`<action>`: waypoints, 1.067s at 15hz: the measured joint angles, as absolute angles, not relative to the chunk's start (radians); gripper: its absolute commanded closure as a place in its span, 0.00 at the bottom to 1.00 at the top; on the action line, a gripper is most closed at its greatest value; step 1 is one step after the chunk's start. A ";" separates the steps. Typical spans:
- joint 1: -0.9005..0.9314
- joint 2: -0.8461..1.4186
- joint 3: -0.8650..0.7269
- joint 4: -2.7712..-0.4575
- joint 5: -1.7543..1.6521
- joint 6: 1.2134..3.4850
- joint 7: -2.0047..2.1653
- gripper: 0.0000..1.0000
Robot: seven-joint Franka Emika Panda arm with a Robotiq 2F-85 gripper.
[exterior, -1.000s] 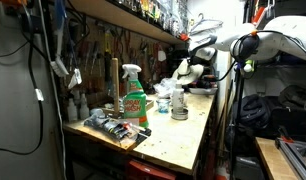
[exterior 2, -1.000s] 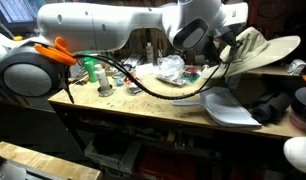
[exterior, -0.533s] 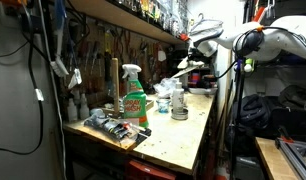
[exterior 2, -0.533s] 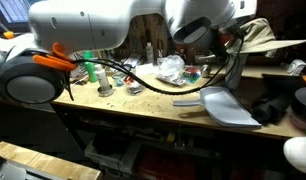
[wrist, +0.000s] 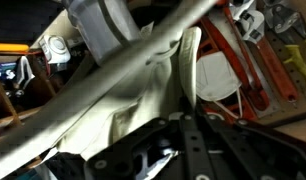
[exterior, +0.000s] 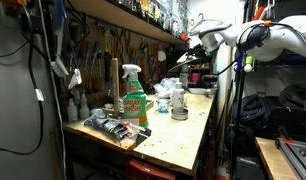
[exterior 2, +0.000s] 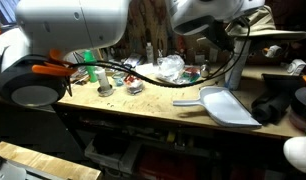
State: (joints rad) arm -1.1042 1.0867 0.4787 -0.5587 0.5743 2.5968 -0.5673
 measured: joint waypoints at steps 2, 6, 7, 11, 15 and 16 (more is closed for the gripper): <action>-1.126 1.087 0.534 -0.550 0.606 2.571 -0.626 0.99; -1.170 1.086 0.622 -0.548 0.652 2.476 -0.725 0.99; -1.183 1.086 0.643 -0.548 0.662 2.438 -0.750 0.99; -1.234 1.086 0.704 -0.549 0.686 2.255 -0.828 0.99; -1.281 1.085 0.729 -0.551 0.686 2.067 -0.874 0.99; -1.291 1.084 0.733 -0.552 0.686 2.027 -0.887 0.99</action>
